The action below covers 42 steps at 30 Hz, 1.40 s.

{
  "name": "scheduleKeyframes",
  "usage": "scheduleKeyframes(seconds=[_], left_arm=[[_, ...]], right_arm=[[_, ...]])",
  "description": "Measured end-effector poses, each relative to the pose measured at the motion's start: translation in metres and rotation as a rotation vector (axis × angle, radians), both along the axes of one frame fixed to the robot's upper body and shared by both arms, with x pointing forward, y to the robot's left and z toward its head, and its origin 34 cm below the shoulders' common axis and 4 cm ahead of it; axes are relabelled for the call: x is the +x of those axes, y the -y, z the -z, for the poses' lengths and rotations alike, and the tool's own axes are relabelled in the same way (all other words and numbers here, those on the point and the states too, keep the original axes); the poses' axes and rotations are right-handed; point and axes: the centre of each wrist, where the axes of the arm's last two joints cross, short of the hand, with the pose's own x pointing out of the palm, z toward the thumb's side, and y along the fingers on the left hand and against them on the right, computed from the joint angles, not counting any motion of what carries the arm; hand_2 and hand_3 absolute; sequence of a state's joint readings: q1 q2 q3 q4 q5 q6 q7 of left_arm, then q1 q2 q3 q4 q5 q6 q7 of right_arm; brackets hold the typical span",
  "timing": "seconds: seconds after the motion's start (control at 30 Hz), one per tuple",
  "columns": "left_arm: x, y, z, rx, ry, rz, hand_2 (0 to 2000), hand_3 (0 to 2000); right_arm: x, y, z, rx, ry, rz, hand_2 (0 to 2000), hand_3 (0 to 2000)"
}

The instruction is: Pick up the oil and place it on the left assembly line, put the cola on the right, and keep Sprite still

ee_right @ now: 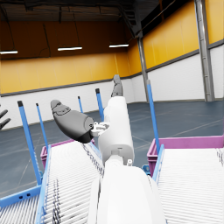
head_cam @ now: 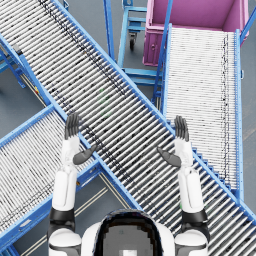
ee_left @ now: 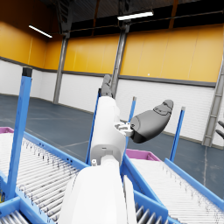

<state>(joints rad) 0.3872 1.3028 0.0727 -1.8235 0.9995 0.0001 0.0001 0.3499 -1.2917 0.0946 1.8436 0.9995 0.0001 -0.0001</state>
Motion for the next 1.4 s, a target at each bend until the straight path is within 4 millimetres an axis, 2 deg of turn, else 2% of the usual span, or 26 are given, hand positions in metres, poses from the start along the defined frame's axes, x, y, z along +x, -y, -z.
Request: scheduleKeyframes(seconds=[0.27, 0.47, 0.73, 0.97, 1.4], left_arm=[[0.003, -0.013, -0.018, -0.047, 0.062, -0.052, 0, 0], [0.004, -0.022, -0.027, 0.124, 0.122, -0.245, 0, 0], [0.005, -0.04, -0.036, 0.145, 0.151, -0.358, 0, 0], [0.006, -0.05, -0.038, 0.296, 0.158, -0.529, 0, 0], [0.007, -0.049, -0.035, 0.316, 0.148, -0.543, 0, 0]], right_arm=[[0.001, 0.01, -0.013, 0.043, 0.047, 0.045, 0, 0], [0.002, 0.017, -0.017, -0.137, 0.1, 0.223, 0, 0], [0.001, 0.031, -0.024, -0.165, 0.13, 0.325, 0, 0], [0.001, 0.042, -0.023, -0.321, 0.141, 0.493, 0, 0], [0.001, 0.048, -0.02, -0.332, 0.127, 0.533, 0, 0]])
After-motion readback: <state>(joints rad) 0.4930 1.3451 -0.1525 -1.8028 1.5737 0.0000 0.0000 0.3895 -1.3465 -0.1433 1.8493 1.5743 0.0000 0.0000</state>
